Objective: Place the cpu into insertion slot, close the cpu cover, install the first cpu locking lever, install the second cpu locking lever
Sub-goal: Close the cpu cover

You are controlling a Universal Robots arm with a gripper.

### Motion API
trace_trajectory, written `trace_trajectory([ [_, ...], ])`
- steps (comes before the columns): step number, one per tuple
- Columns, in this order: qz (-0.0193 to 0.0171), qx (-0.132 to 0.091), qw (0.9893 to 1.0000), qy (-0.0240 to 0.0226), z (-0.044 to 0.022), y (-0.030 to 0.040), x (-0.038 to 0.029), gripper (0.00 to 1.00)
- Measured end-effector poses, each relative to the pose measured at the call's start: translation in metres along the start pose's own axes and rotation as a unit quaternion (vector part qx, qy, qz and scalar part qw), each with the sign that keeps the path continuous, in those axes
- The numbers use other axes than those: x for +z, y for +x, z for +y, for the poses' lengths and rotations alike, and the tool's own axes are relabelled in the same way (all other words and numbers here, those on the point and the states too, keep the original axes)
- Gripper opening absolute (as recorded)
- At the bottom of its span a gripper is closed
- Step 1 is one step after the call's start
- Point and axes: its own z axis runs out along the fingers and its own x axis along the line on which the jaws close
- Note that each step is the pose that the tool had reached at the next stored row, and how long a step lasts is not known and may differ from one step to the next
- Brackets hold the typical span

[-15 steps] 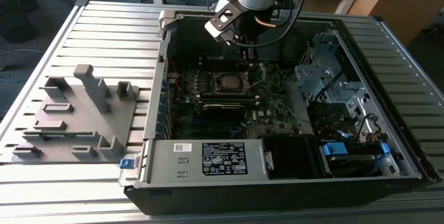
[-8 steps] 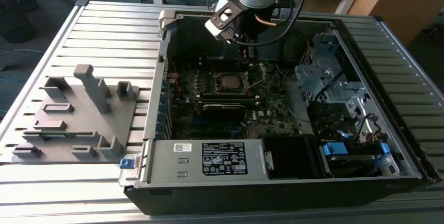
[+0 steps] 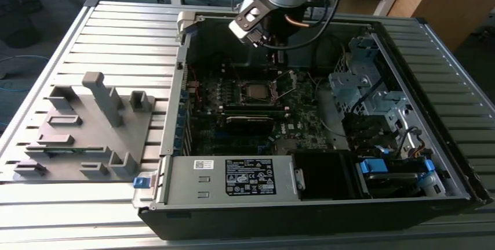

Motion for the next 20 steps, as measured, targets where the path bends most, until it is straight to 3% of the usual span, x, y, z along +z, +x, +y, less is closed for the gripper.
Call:
trace_trajectory([
  [15,0.0,0.0,1.0,0.0,0.0211,0.0001,0.0004,0.1],
  [20,0.0,0.0,1.0,0.0,0.0233,0.0001,0.0005,0.1],
])
